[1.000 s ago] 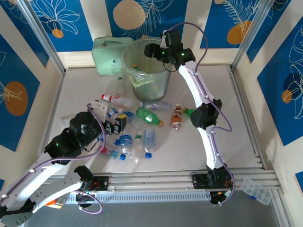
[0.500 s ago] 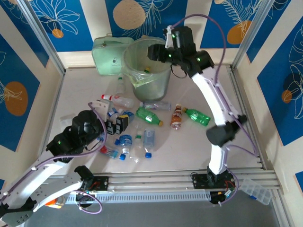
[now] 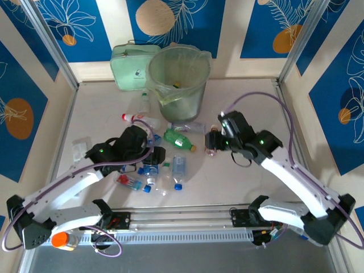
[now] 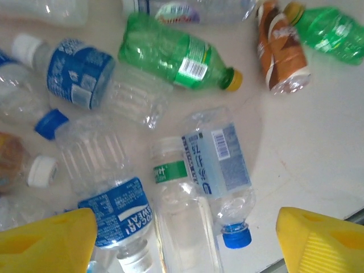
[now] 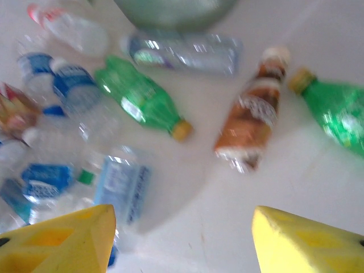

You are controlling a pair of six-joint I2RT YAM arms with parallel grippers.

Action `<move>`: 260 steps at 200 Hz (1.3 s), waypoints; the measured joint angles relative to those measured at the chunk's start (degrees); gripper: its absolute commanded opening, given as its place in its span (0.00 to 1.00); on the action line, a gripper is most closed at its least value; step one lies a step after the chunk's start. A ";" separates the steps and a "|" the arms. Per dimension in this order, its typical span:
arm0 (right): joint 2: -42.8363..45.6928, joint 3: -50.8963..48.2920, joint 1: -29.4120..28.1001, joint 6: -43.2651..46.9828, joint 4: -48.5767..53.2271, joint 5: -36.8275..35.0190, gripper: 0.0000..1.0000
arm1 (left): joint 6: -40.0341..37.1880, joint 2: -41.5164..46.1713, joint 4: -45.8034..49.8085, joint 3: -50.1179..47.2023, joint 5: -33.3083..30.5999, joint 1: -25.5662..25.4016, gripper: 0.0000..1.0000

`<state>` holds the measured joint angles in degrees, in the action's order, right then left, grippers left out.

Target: Put the plastic bottles in the bin

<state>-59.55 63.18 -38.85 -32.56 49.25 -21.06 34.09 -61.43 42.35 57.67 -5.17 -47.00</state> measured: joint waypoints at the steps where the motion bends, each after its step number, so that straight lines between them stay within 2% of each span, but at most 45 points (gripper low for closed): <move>1: 0.31 -0.26 0.00 -0.09 0.11 0.00 0.64 | 0.28 -0.44 0.13 0.13 -0.04 -0.20 0.77; 39: 11.37 -7.67 -0.04 -4.20 1.57 -0.37 0.64 | 3.67 -11.87 2.36 4.85 -2.56 -5.92 0.77; 71: 13.38 -8.35 -0.04 -6.86 1.99 -1.99 0.64 | 6.60 -23.41 3.04 11.52 -3.89 -9.55 0.77; 112: 15.45 -9.68 -0.04 -8.66 4.09 -4.68 0.65 | 9.16 -34.07 4.00 16.98 -4.17 -11.21 0.77; 260: 22.01 -10.71 2.38 -9.49 5.84 -6.62 0.66 | 12.11 -44.68 4.98 19.23 -5.35 -11.26 0.70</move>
<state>-37.54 52.47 -36.47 -42.04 55.09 -27.68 46.19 -106.10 47.33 76.90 -10.52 -58.26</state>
